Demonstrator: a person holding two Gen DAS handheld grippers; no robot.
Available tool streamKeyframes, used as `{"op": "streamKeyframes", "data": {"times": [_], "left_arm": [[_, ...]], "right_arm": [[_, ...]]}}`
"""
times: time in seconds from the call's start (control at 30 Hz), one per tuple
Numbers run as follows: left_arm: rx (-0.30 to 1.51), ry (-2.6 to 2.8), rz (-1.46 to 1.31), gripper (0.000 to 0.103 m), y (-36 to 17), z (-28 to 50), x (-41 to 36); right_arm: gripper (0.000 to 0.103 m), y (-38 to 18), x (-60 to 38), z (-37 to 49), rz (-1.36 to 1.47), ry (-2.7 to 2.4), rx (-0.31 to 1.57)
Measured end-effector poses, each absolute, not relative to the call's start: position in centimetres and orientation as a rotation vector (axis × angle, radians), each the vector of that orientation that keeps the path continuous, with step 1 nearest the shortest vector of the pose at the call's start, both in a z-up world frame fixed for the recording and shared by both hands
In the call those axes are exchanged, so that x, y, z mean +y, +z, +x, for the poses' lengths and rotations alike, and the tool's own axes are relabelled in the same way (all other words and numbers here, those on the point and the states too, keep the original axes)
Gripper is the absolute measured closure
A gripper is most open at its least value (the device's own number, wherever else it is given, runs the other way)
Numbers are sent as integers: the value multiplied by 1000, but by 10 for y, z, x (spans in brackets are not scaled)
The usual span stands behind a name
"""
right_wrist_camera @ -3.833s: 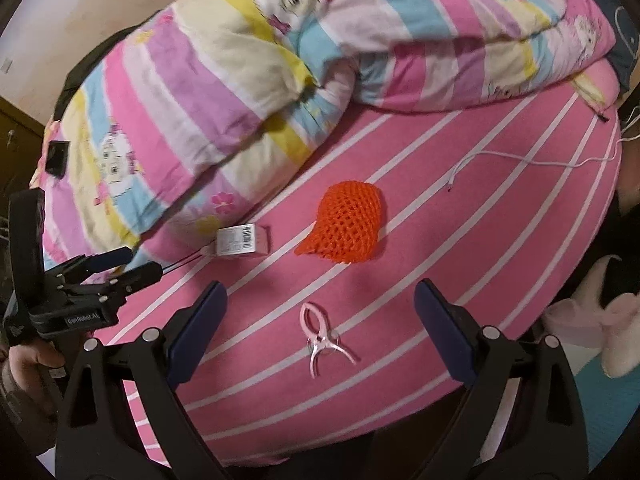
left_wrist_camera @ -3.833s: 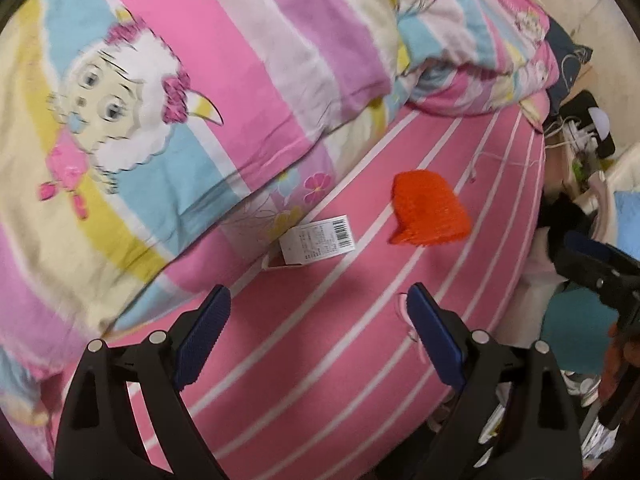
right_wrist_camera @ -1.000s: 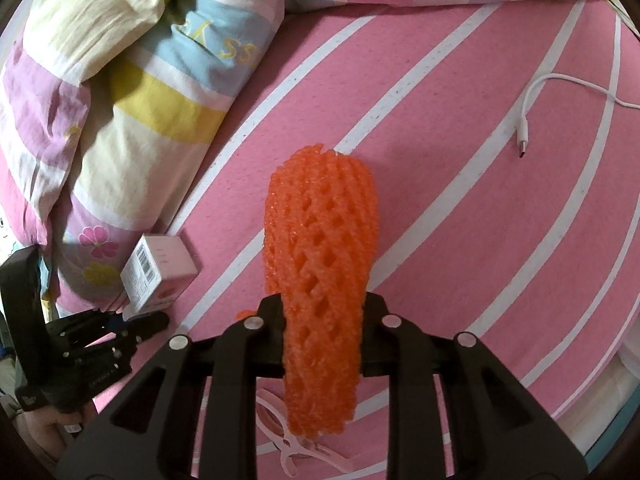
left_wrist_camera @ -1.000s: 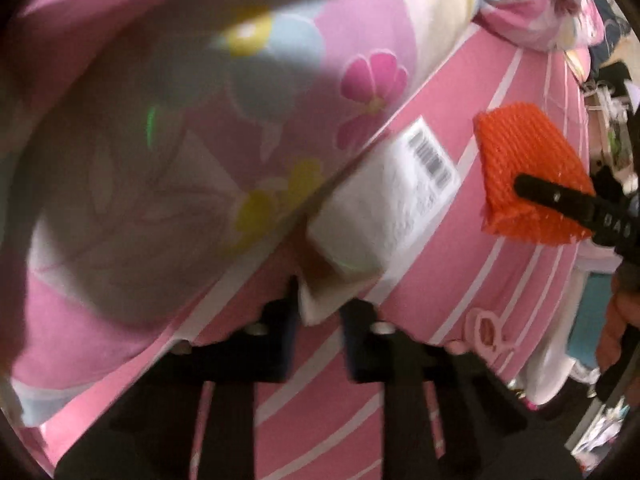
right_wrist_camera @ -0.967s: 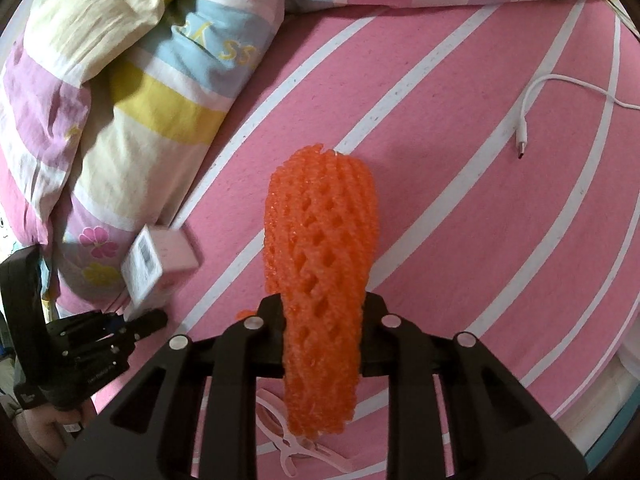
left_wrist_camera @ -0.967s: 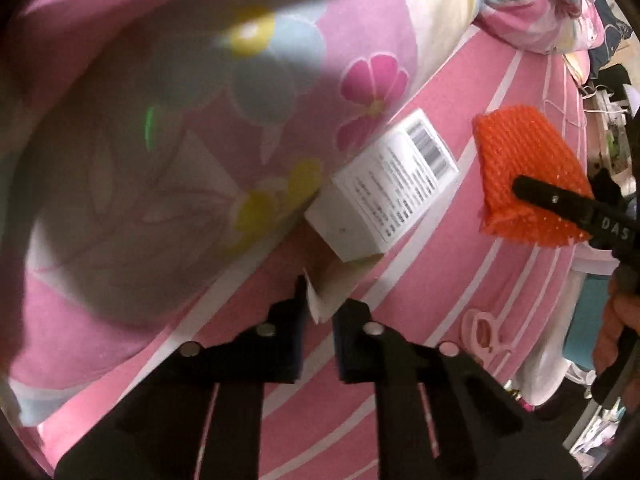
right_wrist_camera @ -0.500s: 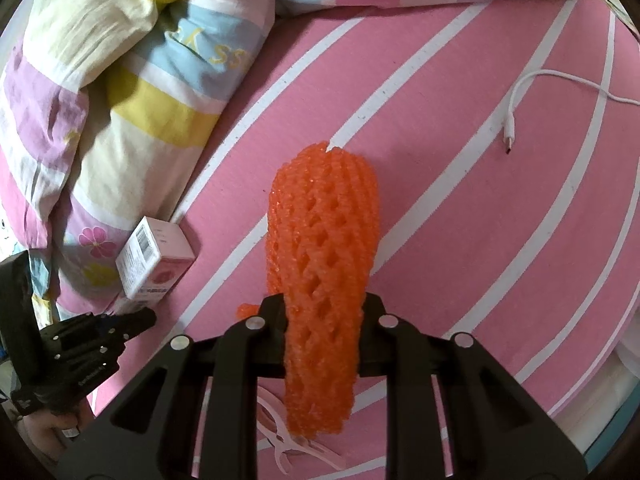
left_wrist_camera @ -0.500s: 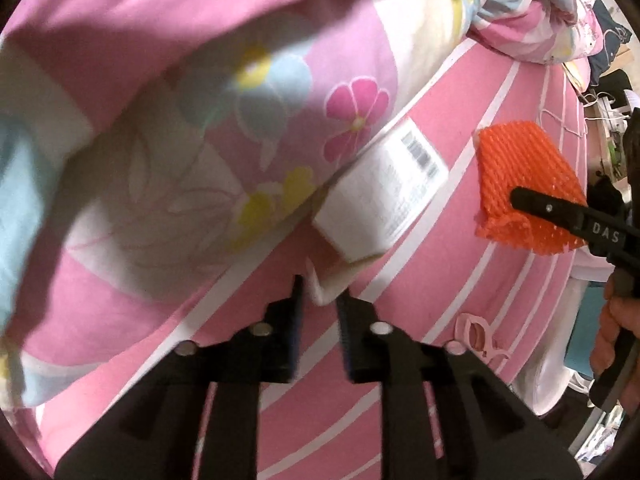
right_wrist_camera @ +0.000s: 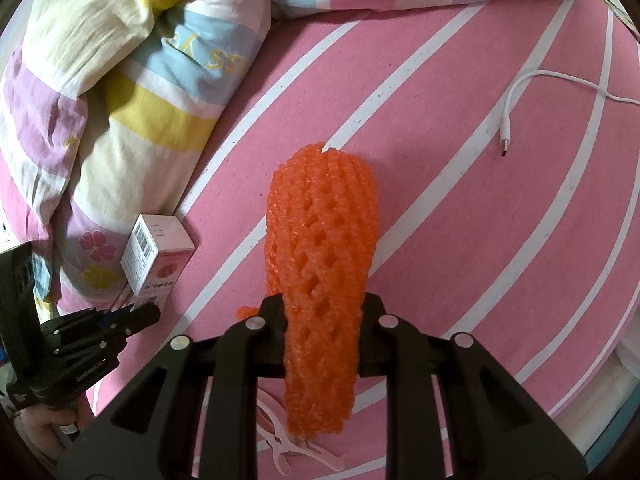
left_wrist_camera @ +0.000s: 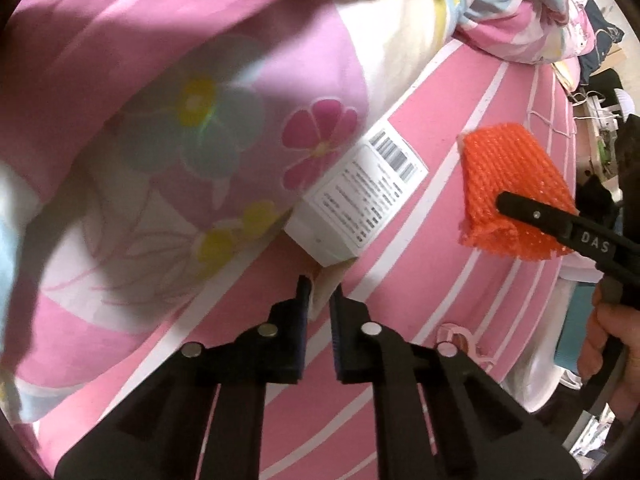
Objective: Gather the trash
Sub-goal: 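Grasp the white medicine box with the left tool and lift it, then carry the white box and orange foam net with both tools over the bin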
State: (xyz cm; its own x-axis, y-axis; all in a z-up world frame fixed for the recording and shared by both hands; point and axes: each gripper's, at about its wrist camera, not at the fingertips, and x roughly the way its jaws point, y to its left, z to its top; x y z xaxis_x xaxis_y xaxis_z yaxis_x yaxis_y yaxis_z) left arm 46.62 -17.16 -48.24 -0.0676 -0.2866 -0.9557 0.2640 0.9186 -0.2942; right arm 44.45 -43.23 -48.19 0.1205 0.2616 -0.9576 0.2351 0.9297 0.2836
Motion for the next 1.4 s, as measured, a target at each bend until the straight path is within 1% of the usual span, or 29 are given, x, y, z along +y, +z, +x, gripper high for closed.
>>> {"op": "streamKeyframes", "data": {"times": [0.17, 0.23, 0.37, 0.53, 0.73, 0.93, 1.23, 1.4], "left_arm": [[1569, -471, -24, 101, -476, 459, -176], [1560, -473, -26, 101, -470, 456, -175], [1537, -469, -34, 101, -454, 455, -186], [1498, -463, -37, 101, -419, 451, -191], [1444, -462, -45, 101, -363, 437, -195], [1395, -485, -59, 101, -293, 410, -197], [1315, -554, -43, 101, -178, 343, -197], [1267, -604, -42, 101, -127, 300, -198]], "right_arm": [[83, -475, -432, 444, 405, 16, 1456], [84, -470, -432, 444, 405, 15, 1452], [89, -454, -431, 440, 408, 25, 1445], [91, -419, -431, 430, 419, 30, 1415], [92, -358, -427, 404, 414, 47, 1360], [92, -286, -427, 366, 422, 49, 1293], [92, -170, -409, 279, 421, 53, 1170], [92, -115, -395, 222, 399, 51, 1099]]}}
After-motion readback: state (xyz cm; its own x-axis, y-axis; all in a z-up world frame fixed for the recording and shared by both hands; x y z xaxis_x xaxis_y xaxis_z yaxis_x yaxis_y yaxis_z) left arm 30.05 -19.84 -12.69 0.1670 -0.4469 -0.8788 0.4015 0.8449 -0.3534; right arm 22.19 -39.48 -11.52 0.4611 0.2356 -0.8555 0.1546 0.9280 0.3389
